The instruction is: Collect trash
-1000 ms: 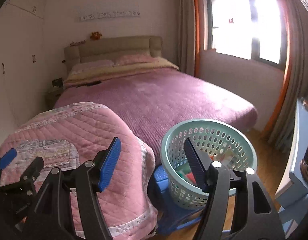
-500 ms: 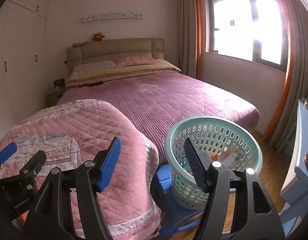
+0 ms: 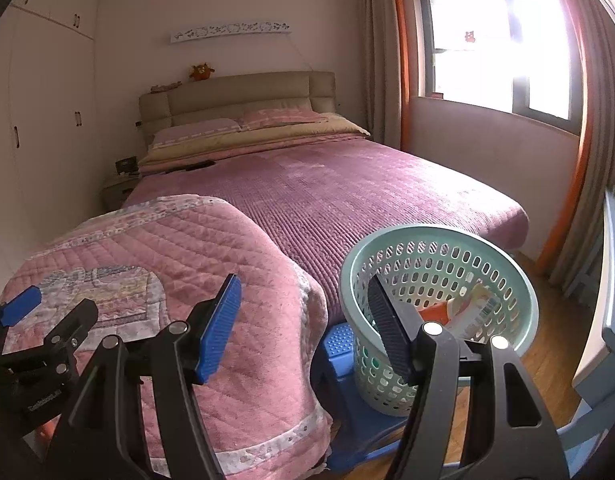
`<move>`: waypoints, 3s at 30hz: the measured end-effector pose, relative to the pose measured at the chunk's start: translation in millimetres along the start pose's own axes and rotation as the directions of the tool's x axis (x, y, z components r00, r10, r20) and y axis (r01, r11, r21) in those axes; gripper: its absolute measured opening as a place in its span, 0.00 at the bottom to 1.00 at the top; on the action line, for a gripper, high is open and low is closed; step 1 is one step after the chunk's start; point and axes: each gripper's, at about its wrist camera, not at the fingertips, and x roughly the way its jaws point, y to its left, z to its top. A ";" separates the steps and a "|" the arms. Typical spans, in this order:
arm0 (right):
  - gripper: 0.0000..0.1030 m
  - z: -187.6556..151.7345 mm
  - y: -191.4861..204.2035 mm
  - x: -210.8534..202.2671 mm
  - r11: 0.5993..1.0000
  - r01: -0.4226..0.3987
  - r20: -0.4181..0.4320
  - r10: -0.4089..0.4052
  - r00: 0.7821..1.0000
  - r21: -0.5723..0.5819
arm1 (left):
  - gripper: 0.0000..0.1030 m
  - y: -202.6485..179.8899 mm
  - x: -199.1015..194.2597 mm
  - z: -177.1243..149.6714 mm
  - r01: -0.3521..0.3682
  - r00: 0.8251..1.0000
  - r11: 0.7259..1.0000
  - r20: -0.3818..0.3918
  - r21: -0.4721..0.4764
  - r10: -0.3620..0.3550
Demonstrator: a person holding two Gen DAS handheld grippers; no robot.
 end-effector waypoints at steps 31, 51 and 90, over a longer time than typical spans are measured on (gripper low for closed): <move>0.60 -3.3 7.0 2.8 1.000 -0.011 -0.014 0.011 1.000 0.001 | 0.93 -1.2 -1.7 -0.3 -0.006 1.000 1.000 -0.003 -0.007 0.005; 0.60 -5.4 7.8 6.4 1.000 -0.021 -0.034 0.021 0.999 0.005 | 0.93 -2.2 -4.1 -0.8 -0.004 1.000 1.000 0.000 -0.007 0.004; 0.60 -8.6 15.6 9.3 0.999 -0.033 -0.042 0.033 0.999 0.002 | 0.93 -2.8 -4.0 -0.9 -0.007 1.000 1.000 0.001 -0.009 0.007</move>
